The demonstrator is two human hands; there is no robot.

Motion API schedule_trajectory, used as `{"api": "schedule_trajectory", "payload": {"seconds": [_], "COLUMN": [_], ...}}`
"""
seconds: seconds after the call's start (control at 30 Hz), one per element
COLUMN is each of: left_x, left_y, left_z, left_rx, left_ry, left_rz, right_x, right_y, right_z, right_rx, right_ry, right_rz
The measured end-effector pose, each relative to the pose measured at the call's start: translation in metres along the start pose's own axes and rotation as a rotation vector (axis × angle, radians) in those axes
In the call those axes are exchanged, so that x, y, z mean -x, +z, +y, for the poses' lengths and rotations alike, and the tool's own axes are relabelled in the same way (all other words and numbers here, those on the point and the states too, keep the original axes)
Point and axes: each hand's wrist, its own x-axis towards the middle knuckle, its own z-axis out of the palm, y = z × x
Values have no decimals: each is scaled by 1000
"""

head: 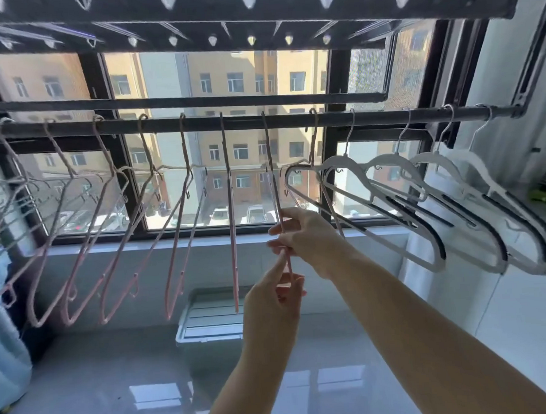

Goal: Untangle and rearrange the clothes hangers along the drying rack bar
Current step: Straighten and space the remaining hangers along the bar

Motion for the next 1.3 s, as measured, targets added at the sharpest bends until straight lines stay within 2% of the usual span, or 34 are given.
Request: {"api": "schedule_trajectory", "payload": {"seconds": [0.33, 1.2, 1.3], "left_x": [0, 4, 5], "left_y": [12, -5, -5], "left_z": [9, 4, 2], "left_rx": [-3, -48, -45], "left_ry": [-32, -57, -46], "left_rz": [-49, 57, 82], "right_x": [3, -2, 3], "right_y": [-15, 9, 11], "right_z": [2, 0, -4], "right_rx": [-34, -16, 79], "right_ry": [19, -1, -5], "right_rz": [12, -36, -33]}}
